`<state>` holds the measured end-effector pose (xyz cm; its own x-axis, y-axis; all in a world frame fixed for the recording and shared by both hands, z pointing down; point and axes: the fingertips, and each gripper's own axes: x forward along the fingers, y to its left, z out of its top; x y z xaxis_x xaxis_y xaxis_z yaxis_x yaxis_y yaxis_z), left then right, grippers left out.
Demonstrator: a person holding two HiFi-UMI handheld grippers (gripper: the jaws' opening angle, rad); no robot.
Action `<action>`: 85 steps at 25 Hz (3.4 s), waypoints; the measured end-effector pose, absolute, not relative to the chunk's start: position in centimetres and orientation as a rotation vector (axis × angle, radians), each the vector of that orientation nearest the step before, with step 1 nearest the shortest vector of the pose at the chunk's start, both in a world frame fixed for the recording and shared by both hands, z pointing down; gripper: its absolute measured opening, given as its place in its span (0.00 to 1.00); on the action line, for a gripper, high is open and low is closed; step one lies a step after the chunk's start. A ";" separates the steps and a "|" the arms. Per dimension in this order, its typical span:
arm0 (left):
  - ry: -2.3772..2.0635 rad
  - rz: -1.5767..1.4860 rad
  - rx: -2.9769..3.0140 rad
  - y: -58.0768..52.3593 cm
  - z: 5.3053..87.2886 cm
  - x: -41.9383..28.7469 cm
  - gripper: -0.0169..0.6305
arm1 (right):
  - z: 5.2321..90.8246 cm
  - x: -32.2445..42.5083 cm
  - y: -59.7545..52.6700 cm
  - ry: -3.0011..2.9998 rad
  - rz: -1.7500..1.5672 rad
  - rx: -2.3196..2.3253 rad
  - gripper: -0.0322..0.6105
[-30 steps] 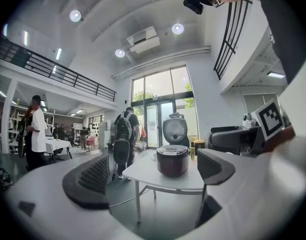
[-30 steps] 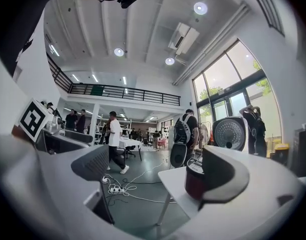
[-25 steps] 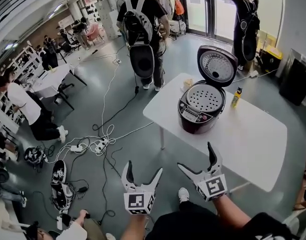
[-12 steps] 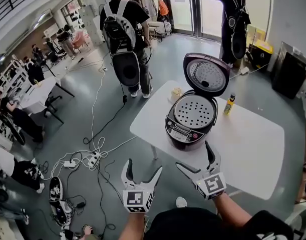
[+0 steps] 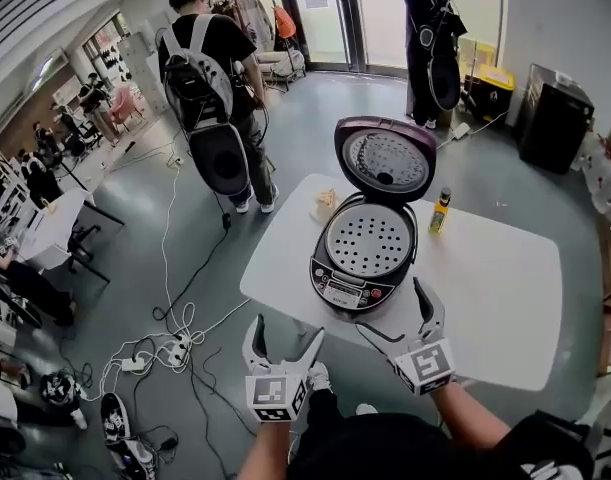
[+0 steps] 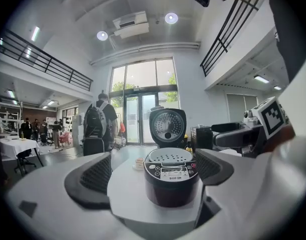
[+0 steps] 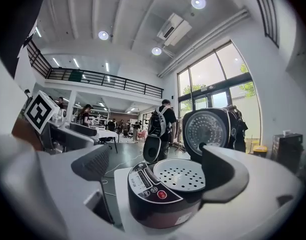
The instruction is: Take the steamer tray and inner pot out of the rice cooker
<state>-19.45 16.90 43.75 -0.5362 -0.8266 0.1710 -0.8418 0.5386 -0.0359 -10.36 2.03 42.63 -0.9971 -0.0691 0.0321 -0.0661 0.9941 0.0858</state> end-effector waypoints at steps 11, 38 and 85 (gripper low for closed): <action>-2.400 0.165 1.706 7.0 45.0 -29.4 0.82 | 42.4 -17.4 -5.1 -3.008 -0.158 0.449 0.91; -1.731 0.887 1.812 -10.3 55.9 -38.5 0.83 | 54.7 -21.7 -19.4 -2.280 -0.187 0.731 0.91; -1.752 1.024 1.760 -12.2 58.0 -39.3 0.27 | 58.5 -23.4 -21.2 -2.159 -0.190 0.680 0.22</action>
<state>-39.35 -12.24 57.97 -0.0834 -0.6438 0.7606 -0.9787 -0.0908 -0.1842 -23.36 -21.20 58.51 -0.4971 -0.5320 0.6855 -0.4041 0.8410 0.3596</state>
